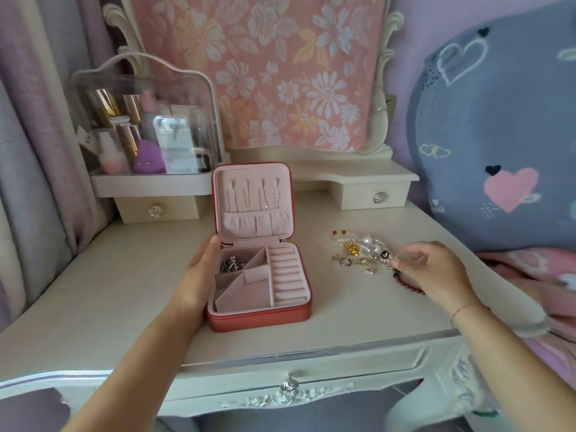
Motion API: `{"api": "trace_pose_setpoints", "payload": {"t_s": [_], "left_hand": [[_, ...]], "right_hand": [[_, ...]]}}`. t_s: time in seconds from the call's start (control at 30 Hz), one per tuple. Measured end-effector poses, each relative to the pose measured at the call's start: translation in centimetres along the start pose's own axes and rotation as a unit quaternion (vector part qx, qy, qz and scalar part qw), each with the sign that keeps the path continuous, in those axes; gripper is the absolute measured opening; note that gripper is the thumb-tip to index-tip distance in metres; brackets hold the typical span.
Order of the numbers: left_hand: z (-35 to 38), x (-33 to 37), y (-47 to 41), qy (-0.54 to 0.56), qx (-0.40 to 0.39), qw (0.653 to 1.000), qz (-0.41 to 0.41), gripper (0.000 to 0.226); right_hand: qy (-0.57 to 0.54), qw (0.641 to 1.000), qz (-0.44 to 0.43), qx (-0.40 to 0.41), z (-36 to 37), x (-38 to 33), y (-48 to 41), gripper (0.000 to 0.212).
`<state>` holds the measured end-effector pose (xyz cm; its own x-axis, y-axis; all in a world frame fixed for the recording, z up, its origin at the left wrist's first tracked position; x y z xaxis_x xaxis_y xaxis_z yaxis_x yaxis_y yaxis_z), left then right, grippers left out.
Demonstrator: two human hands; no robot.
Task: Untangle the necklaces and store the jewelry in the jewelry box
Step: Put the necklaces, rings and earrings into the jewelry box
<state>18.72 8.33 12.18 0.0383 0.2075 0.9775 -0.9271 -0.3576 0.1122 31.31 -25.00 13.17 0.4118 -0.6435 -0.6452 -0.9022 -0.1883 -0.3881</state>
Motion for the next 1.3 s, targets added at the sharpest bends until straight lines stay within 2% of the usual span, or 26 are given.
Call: {"api": "trace_pose_setpoints", "payload": {"t_s": [0.23, 0.37, 0.53, 0.6, 0.67, 0.8, 0.97, 1.1, 1.2, 1.3], "left_hand": [[-0.3, -0.5, -0.4, -0.001, -0.003, 1.000, 0.011, 0.042], [-0.4, -0.7, -0.6, 0.002, 0.005, 1.000, 0.013, 0.042], [-0.1, -0.5, -0.2, 0.007, 0.008, 1.000, 0.020, 0.039], [0.2, -0.4, 0.0, 0.009, 0.009, 1.000, 0.019, 0.038], [0.4, -0.3, 0.1, 0.010, 0.010, 1.000, 0.019, 0.039], [0.4, -0.2, 0.4, 0.018, 0.025, 0.999, 0.013, 0.038], [0.3, 0.0, 0.5, 0.017, 0.038, 0.999, 0.006, 0.036], [0.1, 0.1, 0.7, -0.004, 0.032, 0.999, 0.001, 0.034], [-0.1, 0.1, 0.6, -0.030, 0.040, 0.999, 0.012, 0.034], [-0.1, 0.2, 0.7, -0.036, 0.051, 0.998, 0.011, 0.033]], "right_hand": [[0.033, 0.998, 0.047, -0.034, -0.5, 3.2, 0.8, 0.017], [0.056, 0.997, 0.060, -0.003, -0.3, 3.0, 0.8, 0.012], [0.086, 0.995, 0.050, -0.007, 0.0, 2.8, 0.6, 0.009], [0.033, 0.999, 0.041, -0.002, -0.3, 2.5, 0.7, 0.005], [-0.053, 0.998, 0.031, -0.001, -0.8, 1.2, 1.1, 0.012], [-0.192, 0.981, -0.008, -0.005, -0.9, -4.7, 2.3, 0.013], [-0.334, 0.937, -0.034, -0.099, 2.1, -12.5, 2.6, 0.010], [-0.355, 0.918, -0.074, -0.160, 5.7, -17.1, 2.5, 0.013], [-0.344, 0.915, -0.059, -0.202, 8.2, -18.5, 3.0, 0.009], [-0.244, 0.943, -0.086, -0.207, 10.3, -18.0, 3.2, 0.008]]}}
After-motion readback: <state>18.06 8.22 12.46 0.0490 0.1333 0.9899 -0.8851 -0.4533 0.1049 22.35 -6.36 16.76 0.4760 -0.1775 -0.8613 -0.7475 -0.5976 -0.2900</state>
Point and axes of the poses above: each hand's wrist, its own y-axis away from the middle knuckle, its own z-axis out of the palm, x = y × z, the point moved 2 cm from there along -y, towards the middle knuckle, and after that the axes turned 11 degrees about -z, right-handed, at the moved point
